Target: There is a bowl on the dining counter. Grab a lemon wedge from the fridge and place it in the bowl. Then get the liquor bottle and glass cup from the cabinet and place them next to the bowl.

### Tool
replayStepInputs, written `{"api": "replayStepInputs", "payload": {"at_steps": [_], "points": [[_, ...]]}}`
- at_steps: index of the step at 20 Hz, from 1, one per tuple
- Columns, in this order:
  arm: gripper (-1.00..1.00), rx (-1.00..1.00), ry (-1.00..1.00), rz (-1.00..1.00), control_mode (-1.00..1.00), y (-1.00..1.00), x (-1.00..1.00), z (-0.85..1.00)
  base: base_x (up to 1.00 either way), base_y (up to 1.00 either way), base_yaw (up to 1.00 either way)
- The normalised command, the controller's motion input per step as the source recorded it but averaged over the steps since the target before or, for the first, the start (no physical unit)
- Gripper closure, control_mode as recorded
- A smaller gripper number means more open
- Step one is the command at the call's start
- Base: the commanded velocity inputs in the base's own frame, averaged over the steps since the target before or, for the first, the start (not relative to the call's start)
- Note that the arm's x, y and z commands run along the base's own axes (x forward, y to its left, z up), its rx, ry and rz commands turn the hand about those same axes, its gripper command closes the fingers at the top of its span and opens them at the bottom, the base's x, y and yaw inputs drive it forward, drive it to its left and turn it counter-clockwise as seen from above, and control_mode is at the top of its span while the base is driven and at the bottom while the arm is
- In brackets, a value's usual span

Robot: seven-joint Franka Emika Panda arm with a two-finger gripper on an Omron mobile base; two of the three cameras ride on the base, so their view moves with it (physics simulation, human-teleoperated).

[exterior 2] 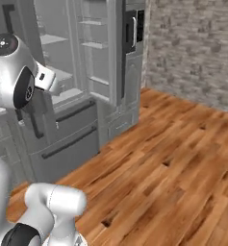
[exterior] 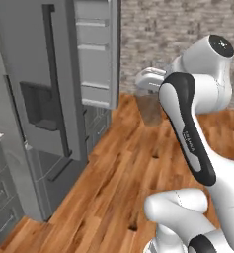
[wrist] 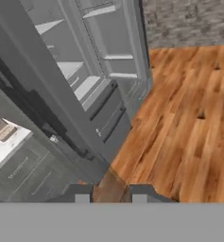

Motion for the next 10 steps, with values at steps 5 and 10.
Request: {"api": "replayStepInputs", "payload": {"at_steps": [5,10], "points": [[1.0,0.0,0.0,0.0,1.0,0.0,0.0,0.0,-0.39,-0.28,-0.74],[1.0,0.0,0.0,0.0,1.0,0.0,0.0,0.0,0.0,-0.16,-0.75]]}}
